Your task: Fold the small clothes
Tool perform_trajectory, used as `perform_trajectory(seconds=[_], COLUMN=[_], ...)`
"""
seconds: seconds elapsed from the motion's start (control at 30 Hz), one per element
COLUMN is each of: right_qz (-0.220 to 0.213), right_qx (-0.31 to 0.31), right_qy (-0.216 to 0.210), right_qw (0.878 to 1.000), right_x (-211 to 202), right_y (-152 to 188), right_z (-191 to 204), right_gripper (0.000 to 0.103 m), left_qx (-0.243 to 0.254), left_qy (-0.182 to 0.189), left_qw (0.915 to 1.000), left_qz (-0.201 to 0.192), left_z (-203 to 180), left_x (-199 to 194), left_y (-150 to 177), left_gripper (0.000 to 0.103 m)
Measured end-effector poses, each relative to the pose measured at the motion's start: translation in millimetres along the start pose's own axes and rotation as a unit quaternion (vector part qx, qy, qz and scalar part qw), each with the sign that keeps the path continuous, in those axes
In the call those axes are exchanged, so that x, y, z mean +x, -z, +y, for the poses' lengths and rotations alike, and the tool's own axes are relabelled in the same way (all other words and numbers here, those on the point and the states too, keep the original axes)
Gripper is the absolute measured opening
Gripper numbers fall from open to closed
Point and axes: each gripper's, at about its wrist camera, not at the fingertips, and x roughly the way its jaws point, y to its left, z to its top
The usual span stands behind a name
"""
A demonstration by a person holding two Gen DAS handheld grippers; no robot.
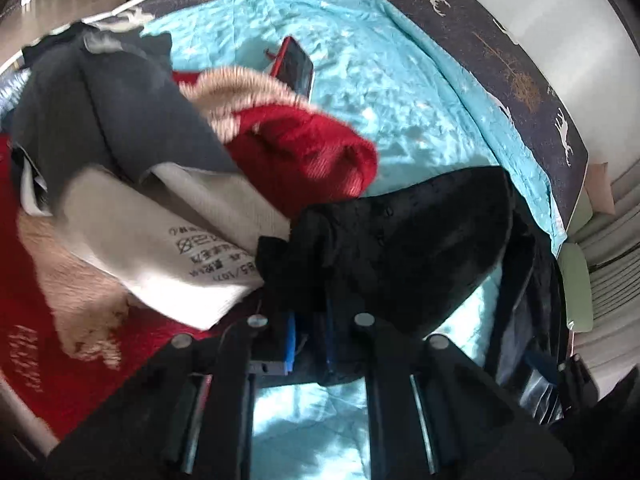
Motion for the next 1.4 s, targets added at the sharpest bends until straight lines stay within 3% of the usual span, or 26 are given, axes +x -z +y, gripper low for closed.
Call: perform_trajectory(seconds=[0.13,0.2,0.33,0.43,0.5,0.53,0.57,0.67,0.83,0.9,0.93,0.97,1.03,1.2,1.33,1.4], right_qz=[-0.024,-0.047,-0.1,-0.128,-0.134,-0.133,-0.127,-0.12,-0.135,-0.13,-0.127,-0.126,-0.122,-0.124,-0.142,-0.161], right_qx=[-0.104,-0.17,-0.27,-0.299,-0.297,-0.288,-0.275,-0.164,-0.015,0.041,0.073,0.094,0.143,0.225,0.311,0.386], right_qy=[0.034,0.07,0.196,0.275,0.293,0.294,0.29,0.233,0.195,0.162,0.146,0.134,0.109,0.069,0.038,0.018], right_qw=[0.994,0.982,0.937,0.905,0.899,0.902,0.908,0.951,0.971,0.977,0.978,0.978,0.976,0.964,0.939,0.908], right_x=[5,11,36,57,67,70,71,52,8,-7,-14,-19,-27,-48,-69,-85], right_y=[-8,-14,-29,-43,-52,-57,-61,-81,-98,-100,-95,-91,-77,-45,-19,7], right_z=[41,70,116,128,127,123,116,72,-15,-46,-63,-76,-108,-165,-213,-260], right_gripper=[0.07,0.076,0.083,0.084,0.074,0.036,0.005,0.002,0.002,0.002,0.002,0.002,0.002,0.002,0.002,0.002], left_qx=[-0.017,-0.017,-0.005,0.002,0.008,0.009,0.013,0.032,0.072,0.079,0.082,0.086,0.101,0.139,0.179,0.194], left_qy=[0.015,0.018,0.019,0.016,0.013,0.014,0.013,0.015,0.04,0.055,0.051,0.046,0.039,0.049,0.041,0.038], left_qw=[0.9997,0.9996,0.9996,0.9997,0.9996,0.9995,0.9994,0.9989,0.9963,0.9951,0.9948,0.9945,0.9927,0.9882,0.9825,0.9801], left_qz=[-0.009,-0.015,-0.02,-0.02,-0.025,-0.027,-0.028,-0.031,-0.024,-0.025,-0.03,-0.039,-0.053,-0.04,-0.031,-0.019], left_z=[-3,-7,-19,-30,-40,-46,-55,-84,-143,-158,-162,-166,-177,-210,-235,-246], left_x=[-30,-45,-68,-76,-80,-81,-83,-89,-99,-105,-108,-112,-117,-109,-97,-87], left_y=[-23,-30,-34,-37,-43,-48,-54,-66,-81,-80,-78,-76,-71,-53,-31,-19], left_gripper=[0.013,0.013,0.013,0.013,0.013,0.013,0.013,0.014,0.019,0.023,0.033,0.045,0.054,0.058,0.062,0.062])
